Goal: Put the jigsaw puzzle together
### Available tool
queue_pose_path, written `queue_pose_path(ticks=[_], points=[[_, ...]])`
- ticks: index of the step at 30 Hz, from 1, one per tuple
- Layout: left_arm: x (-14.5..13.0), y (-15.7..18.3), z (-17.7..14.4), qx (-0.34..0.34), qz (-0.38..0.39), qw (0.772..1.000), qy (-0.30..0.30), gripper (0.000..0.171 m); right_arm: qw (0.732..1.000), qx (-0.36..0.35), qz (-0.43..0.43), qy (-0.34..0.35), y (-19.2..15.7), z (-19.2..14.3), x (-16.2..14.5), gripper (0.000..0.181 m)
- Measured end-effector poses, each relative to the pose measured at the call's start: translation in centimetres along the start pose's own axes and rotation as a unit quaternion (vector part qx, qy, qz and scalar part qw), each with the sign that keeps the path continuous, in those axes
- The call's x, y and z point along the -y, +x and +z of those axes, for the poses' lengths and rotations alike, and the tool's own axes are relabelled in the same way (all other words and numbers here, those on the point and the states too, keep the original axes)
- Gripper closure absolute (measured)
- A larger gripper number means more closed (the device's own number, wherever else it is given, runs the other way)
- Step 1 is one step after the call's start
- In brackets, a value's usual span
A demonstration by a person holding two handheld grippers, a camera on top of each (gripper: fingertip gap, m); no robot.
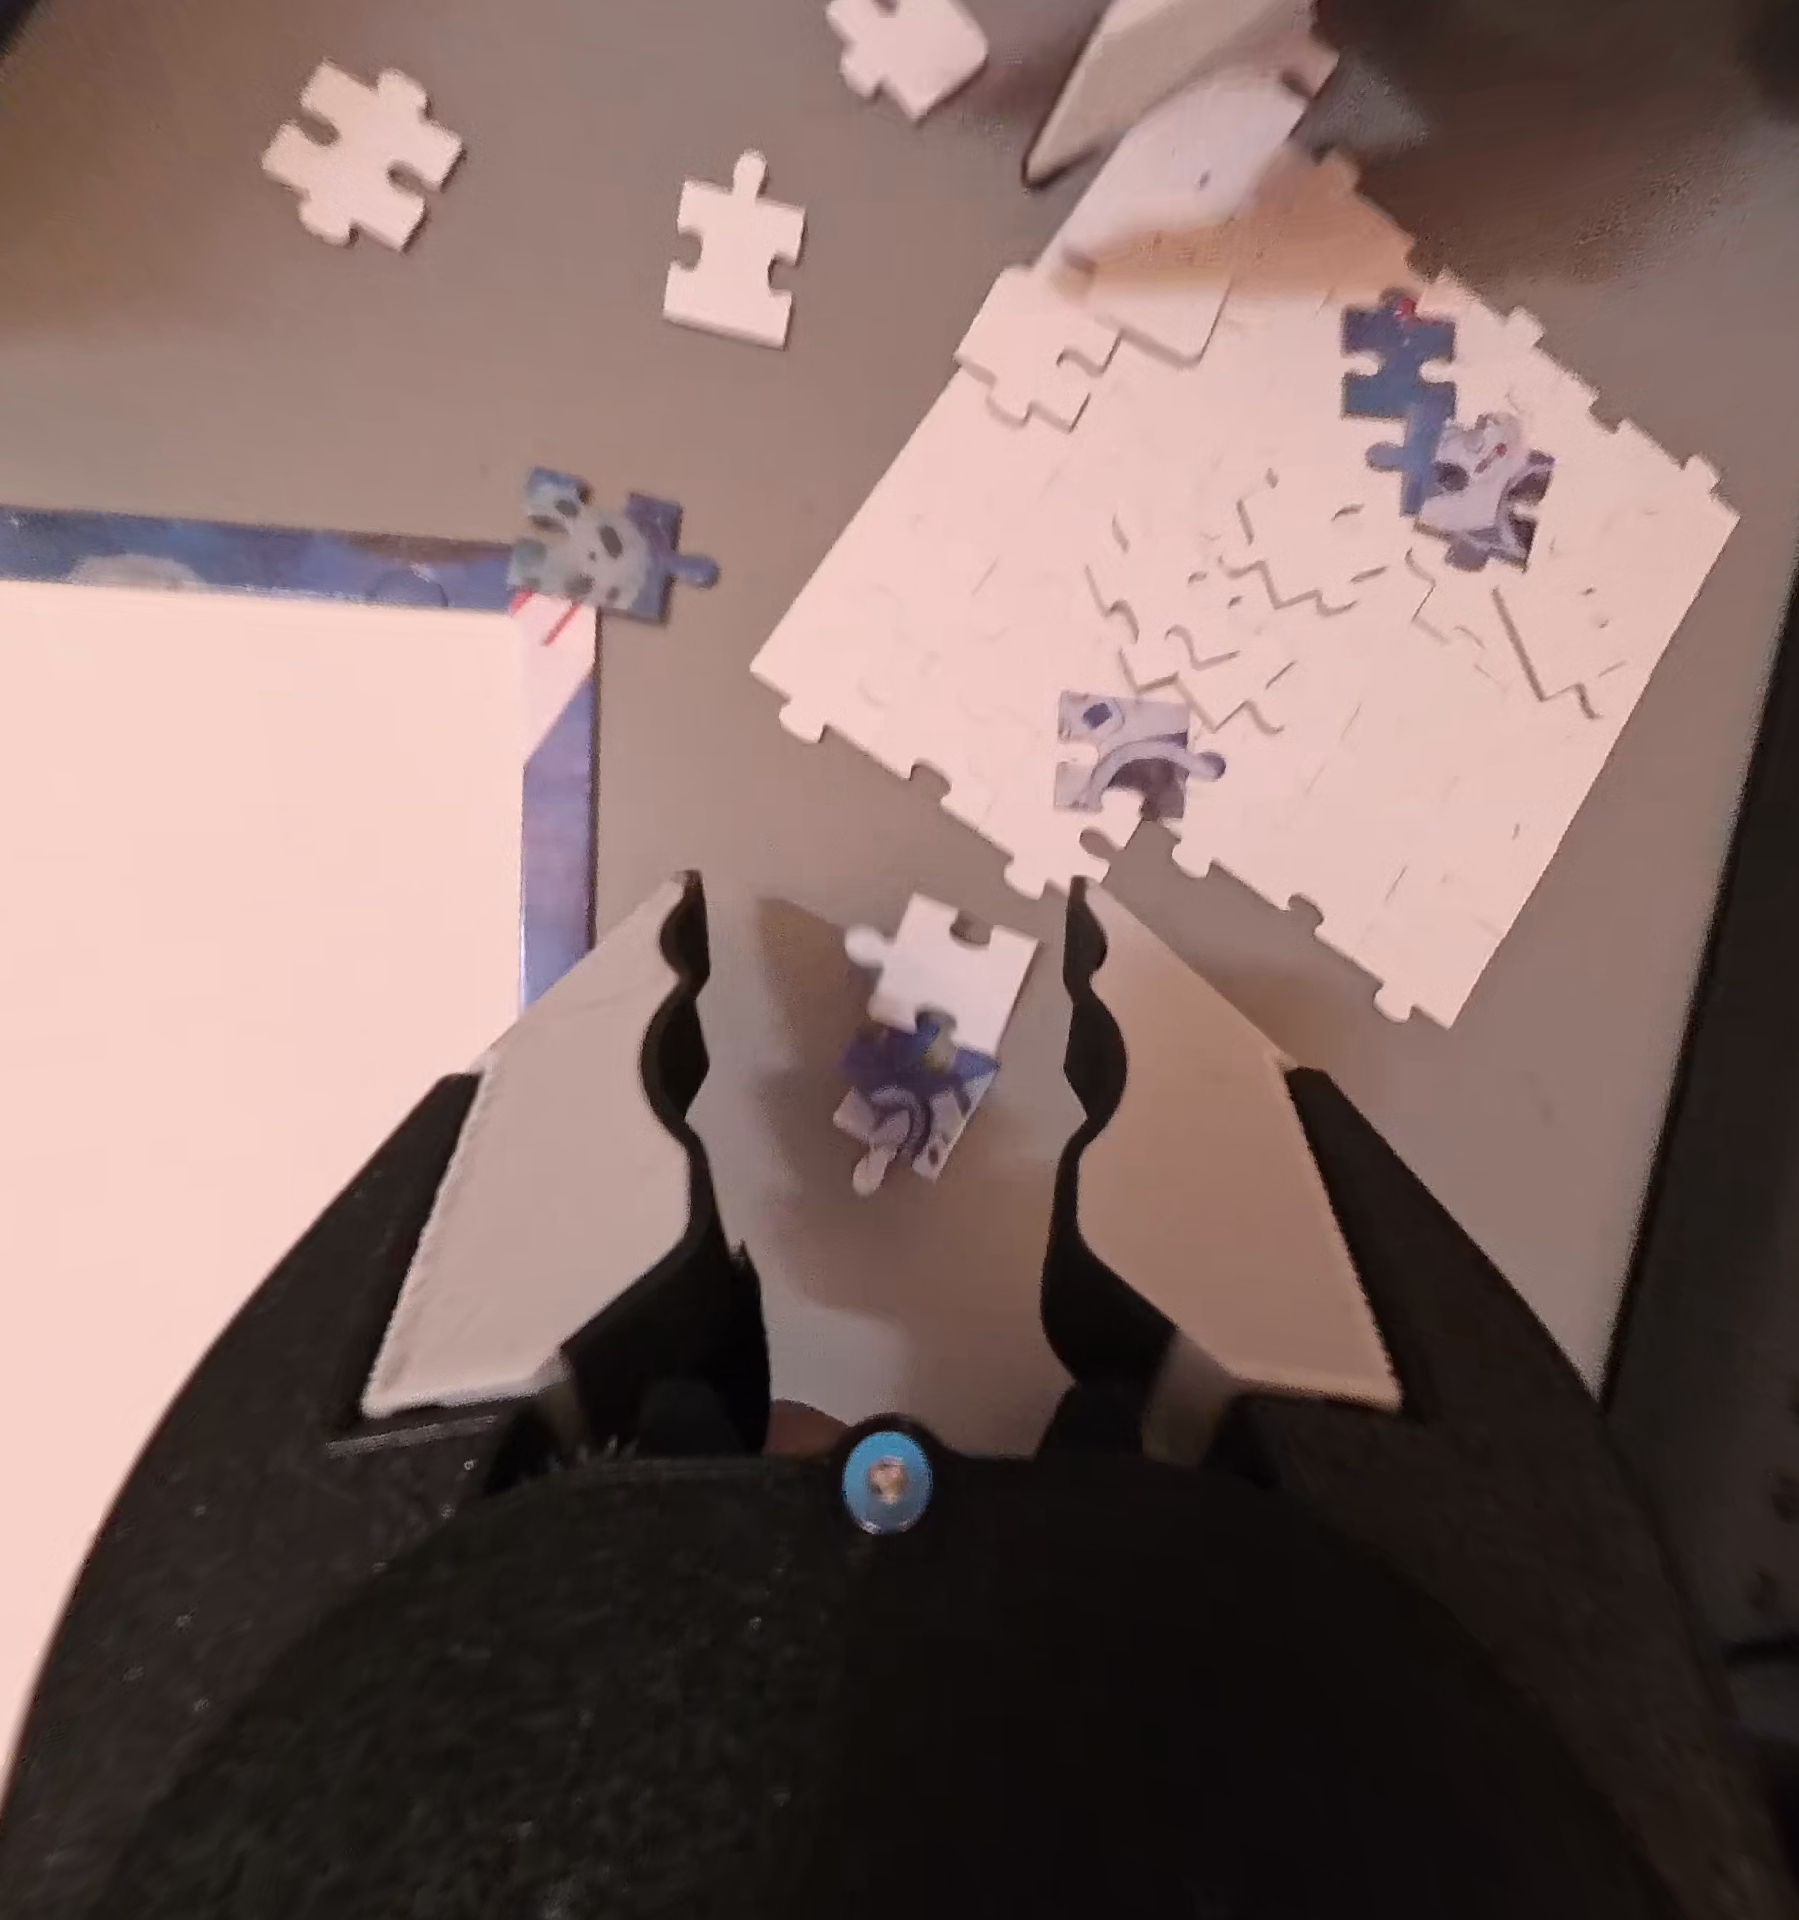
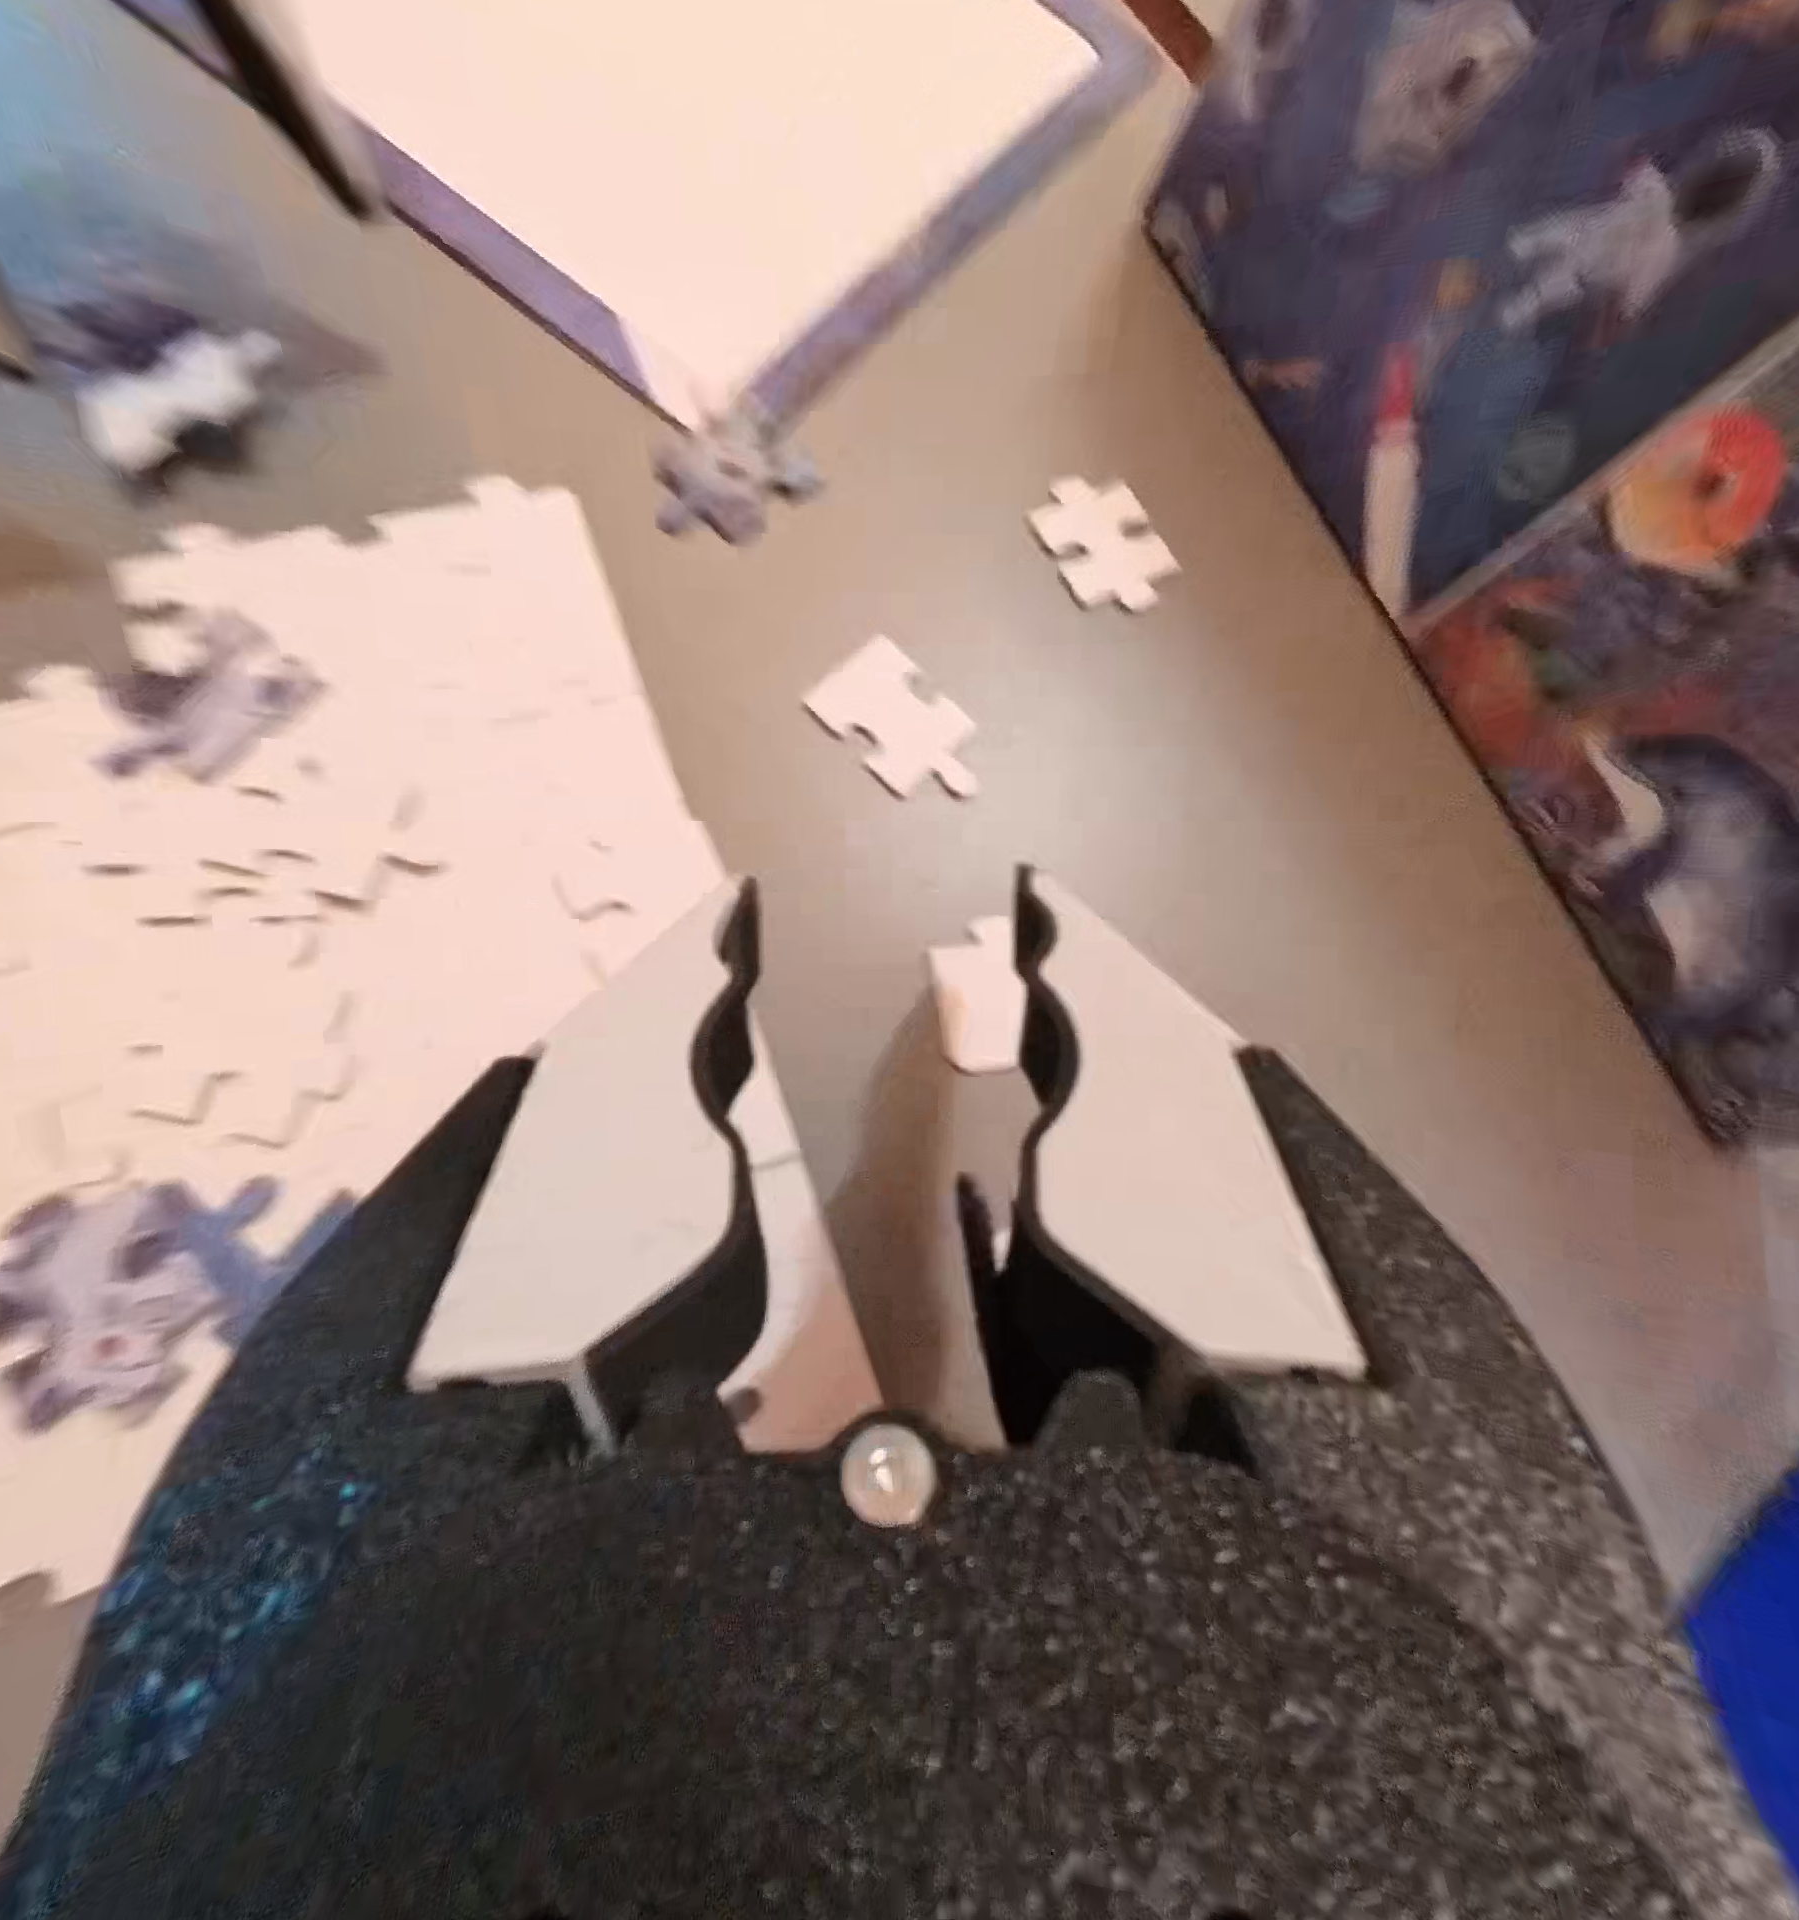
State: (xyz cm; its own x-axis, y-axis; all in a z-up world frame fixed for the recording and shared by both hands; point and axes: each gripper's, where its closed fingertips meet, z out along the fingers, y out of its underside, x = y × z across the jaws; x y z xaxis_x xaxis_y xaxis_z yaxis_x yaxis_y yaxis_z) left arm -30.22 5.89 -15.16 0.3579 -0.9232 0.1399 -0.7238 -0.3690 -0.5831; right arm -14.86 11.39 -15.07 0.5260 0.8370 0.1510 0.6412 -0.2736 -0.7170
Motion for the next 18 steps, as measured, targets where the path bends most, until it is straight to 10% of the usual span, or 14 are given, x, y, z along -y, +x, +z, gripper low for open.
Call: queue_pose_path(ticks=[5,18], points=[[3.4,-1.9,2.8,0.004,-0.048,0.997,0.057,0.127,0.994,0.105,-0.030,0.002,-6.3,1.5,1.4,0.181],[3.3,0.4,4.9,-0.047,-0.057,0.996,0.042,0.116,0.987,0.153,0.009,-0.051,-8.0,1.2,-0.8,0.181]])
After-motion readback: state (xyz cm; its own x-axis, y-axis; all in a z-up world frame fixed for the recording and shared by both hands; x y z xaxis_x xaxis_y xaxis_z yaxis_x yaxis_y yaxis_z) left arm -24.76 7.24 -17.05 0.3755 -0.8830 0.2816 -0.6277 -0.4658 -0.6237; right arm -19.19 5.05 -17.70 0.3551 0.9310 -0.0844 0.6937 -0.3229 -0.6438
